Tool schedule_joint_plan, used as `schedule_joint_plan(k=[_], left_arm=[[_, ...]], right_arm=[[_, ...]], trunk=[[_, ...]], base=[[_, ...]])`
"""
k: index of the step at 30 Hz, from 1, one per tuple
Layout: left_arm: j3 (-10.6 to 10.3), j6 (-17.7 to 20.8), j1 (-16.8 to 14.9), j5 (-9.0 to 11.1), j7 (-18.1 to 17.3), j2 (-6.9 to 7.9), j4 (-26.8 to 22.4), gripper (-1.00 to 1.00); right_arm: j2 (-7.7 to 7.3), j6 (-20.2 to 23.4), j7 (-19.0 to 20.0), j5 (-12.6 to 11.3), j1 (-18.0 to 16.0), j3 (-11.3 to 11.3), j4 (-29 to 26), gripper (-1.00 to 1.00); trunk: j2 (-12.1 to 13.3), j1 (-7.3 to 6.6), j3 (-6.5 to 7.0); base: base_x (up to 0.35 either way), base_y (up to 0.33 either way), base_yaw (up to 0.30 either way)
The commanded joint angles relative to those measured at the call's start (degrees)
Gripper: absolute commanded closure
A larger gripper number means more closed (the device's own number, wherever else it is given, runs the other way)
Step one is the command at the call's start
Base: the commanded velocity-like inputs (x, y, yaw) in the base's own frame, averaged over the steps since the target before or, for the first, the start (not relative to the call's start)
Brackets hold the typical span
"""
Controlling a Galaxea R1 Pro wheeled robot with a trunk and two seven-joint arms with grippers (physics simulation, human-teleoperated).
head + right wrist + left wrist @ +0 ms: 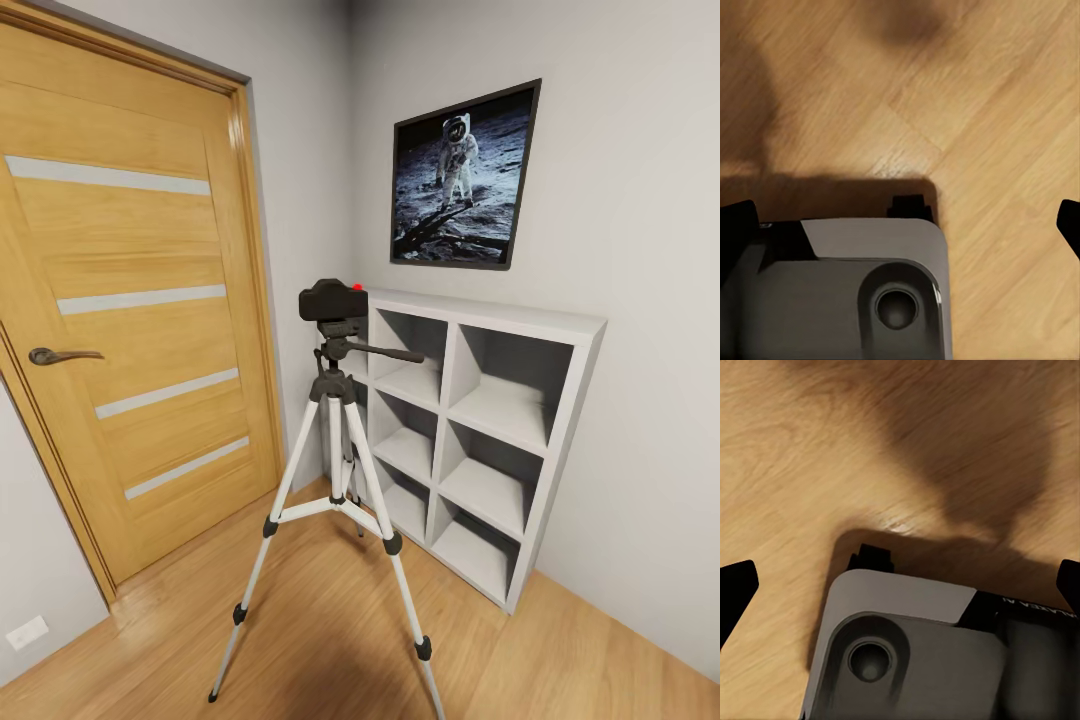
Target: Attach the digital camera to the camera tripod in the bedroom.
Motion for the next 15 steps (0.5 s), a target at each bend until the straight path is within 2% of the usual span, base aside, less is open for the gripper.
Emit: schedule_joint_plan(k=[1,15], left_arm=[[-0.52,0.08,-0.03,0.56,-0.19,0.06,-0.1,-1.0],[-0.57,0.1,-0.03,0.51,-0.18,0.07,-0.16,-1.0]], right_arm=[[-0.04,-0.17,0.1,0.58,-0.07,-0.49,0.18,-1.0],[-0.21,-0.08,0.11,0.63,-0.06,-0.39,0.1,-1.0]], trunk=[[-0.04,0.0,-0.07],[-0.04,0.0,-0.07]], base=[[0.0,0.0,0.0],[0.0,0.0,0.0]])
